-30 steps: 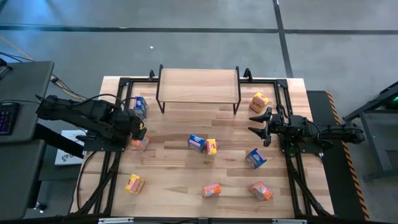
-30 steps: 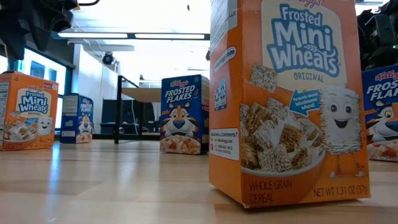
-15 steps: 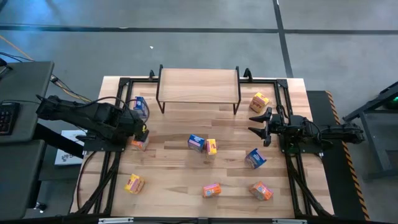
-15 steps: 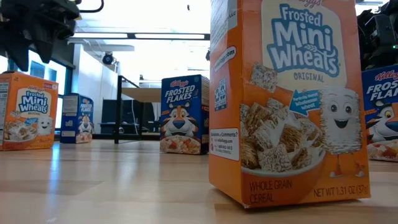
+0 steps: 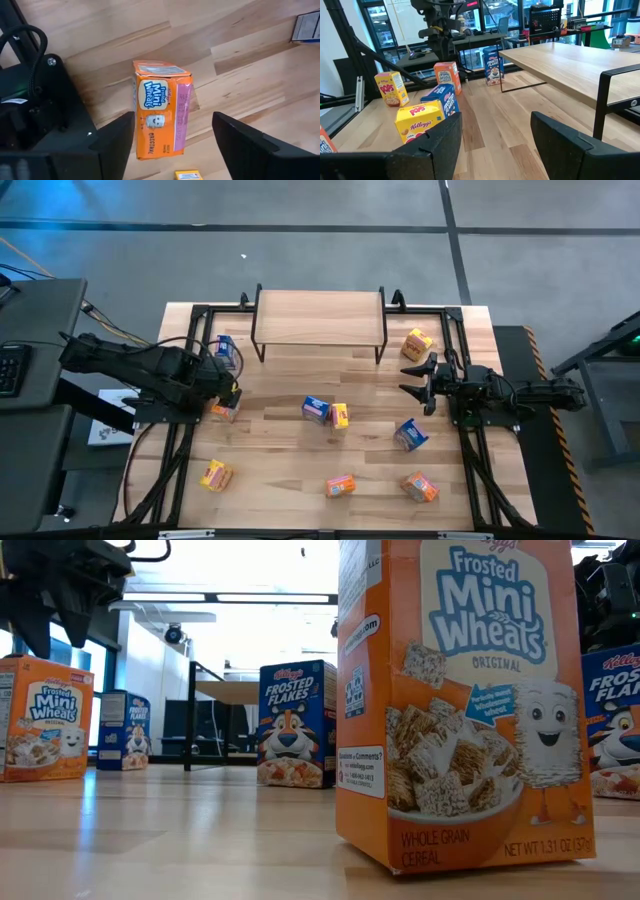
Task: Stack cereal on shelf
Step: Put the top left orange cereal box on the shelf
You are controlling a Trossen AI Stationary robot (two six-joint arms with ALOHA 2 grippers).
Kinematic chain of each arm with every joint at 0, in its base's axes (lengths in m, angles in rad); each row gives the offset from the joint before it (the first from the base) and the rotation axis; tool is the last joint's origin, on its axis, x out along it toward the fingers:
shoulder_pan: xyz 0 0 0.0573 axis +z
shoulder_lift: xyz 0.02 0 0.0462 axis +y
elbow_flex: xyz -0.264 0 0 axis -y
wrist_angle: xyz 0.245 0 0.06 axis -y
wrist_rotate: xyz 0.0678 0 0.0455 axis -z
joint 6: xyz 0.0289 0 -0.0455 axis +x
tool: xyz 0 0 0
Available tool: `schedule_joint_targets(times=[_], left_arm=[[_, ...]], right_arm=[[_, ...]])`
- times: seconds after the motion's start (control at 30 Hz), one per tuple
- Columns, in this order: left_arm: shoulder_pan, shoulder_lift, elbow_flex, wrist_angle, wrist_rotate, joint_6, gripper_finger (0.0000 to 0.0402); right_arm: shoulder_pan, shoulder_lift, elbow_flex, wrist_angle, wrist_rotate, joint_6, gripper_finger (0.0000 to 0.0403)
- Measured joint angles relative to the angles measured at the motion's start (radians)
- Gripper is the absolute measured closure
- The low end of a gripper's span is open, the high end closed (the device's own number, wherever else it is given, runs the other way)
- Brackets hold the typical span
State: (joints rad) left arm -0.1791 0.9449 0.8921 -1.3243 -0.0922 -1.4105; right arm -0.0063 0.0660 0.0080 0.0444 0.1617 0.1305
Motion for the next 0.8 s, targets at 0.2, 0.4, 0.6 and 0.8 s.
schedule_joint_targets(times=[0.2, 0.4, 0.6, 0.8], left_arm=[[-0.001, 0.0, 0.0, -0.024, -0.003, 0.0, 0.0079], [-0.001, 0.0, -0.035, 0.0, -0.002, 0.026, 0.0053], [-0.001, -0.001, -0.083, 0.046, 0.002, 0.029, 0.0053], [0.0, -0.001, -0.123, 0.057, 0.004, 0.044, 0.0053]], right_arm=[[0.0, 0.0, 0.0, 0.0, 0.0, 0.0, 0.0173], [0.0, 0.0, 0.0, 0.0, 0.0, 0.0, 0.0173], [0.0, 0.0, 0.0, 0.0, 0.0, 0.0, 0.0173], [0.0, 0.0, 0.0, 0.0, 0.0, 0.0, 0.0173]])
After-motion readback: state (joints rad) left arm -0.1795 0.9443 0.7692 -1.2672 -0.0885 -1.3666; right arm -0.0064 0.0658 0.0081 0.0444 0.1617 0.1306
